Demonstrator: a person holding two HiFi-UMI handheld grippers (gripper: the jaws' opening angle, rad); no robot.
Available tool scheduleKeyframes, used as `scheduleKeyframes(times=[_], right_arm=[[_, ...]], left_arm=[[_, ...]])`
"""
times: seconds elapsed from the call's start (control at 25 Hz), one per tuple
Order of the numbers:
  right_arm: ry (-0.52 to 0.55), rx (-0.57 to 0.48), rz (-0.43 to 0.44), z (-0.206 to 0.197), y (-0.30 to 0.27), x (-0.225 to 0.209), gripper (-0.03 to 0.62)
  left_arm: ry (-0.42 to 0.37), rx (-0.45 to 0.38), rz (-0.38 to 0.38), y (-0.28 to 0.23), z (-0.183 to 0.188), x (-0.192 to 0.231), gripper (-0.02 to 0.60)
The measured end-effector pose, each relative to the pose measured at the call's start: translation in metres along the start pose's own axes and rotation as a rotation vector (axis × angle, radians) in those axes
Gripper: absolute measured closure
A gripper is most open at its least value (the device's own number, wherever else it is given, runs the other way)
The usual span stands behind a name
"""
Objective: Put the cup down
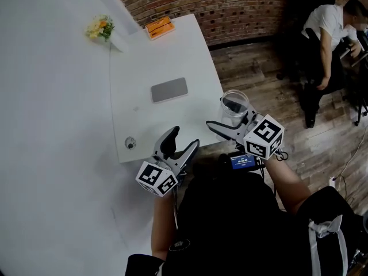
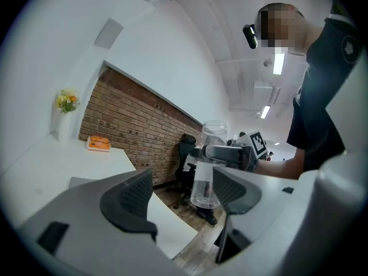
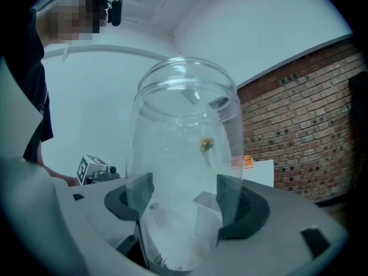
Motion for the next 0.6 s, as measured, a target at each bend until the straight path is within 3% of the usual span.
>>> scheduleKeyframes(times=[0.6], right_arm=[[0.012, -0.056, -0.061, 0.012, -0.034, 0.022, 0.238]], left_arm=[[0.009, -0.020, -0.056, 0.025, 0.027, 0.032, 0.253]])
Point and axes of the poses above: the fingertips, and each gripper's own axes: y backward along the fingers, x to its left, z out of its top, the point moved 5 cm from there along y, backward along the fingers, and after that the axes turned 13 degrees about -x, right-handed, at the moved point
